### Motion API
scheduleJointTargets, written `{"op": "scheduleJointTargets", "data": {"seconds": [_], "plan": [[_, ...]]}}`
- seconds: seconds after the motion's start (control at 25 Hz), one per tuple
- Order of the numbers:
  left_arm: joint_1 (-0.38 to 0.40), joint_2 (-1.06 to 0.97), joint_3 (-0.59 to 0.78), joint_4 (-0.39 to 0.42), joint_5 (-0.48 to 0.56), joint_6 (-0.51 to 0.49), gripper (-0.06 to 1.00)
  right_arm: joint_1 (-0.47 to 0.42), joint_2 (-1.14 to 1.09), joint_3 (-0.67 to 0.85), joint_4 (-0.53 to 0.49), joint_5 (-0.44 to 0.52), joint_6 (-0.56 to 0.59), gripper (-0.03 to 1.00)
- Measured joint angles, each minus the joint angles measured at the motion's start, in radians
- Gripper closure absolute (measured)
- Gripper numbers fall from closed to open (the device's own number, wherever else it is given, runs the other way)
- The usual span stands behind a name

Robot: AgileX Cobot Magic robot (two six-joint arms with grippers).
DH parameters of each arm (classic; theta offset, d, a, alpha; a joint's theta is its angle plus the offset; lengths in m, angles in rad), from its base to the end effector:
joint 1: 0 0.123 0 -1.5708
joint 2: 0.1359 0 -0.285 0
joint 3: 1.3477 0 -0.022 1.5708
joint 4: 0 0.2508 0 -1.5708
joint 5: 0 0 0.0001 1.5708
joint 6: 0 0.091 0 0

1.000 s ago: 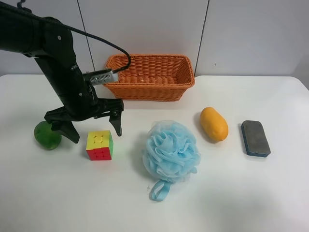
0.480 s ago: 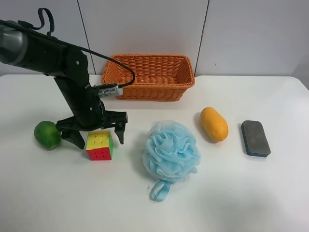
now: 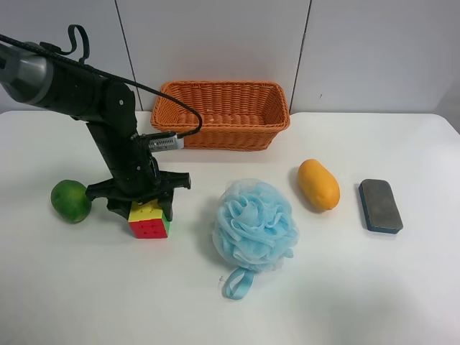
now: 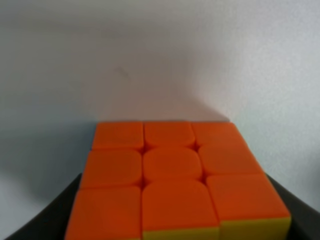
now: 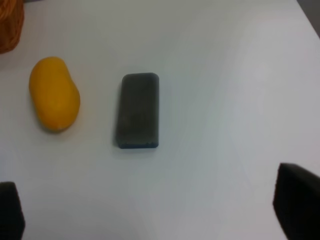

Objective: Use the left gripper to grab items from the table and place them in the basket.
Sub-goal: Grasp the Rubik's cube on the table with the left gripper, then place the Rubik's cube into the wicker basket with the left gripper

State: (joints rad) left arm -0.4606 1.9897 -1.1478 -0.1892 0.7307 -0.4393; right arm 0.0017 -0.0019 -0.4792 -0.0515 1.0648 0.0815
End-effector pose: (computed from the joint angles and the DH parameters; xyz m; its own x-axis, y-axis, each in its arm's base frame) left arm 0.3141 -0.1686 0.1196 -0.9933 -0.1149 -0.0102 -0.1120 0.9814 -0.1562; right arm -0.0030 -0.0041 0.2713 -0.4730 0.0556 -0.8793 0.0647 0.9975 0.0283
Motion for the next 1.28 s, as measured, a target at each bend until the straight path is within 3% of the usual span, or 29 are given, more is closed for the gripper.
{"op": "scheduleJointTargets", "data": {"seconds": [0.44,0.6,0.84,1.28], "plan": [[0.0,-0.032,0.0,0.002,0.001,0.0,0.38,0.0,0.0,0.0,0.0,0.0,0.0,-0.02],[0.0,-0.091,-0.041,0.017,0.071,-0.001,0.38,0.0,0.0,0.0,0.0,0.0,0.0,-0.02],[0.0,-0.105,-0.289,0.122,0.293,0.011,0.38,0.0,0.0,0.0,0.0,0.0,0.0,-0.02],[0.0,0.035,-0.794,0.225,0.436,0.084,0.38,0.0,0.0,0.0,0.0,0.0,0.0,-0.02]]}}
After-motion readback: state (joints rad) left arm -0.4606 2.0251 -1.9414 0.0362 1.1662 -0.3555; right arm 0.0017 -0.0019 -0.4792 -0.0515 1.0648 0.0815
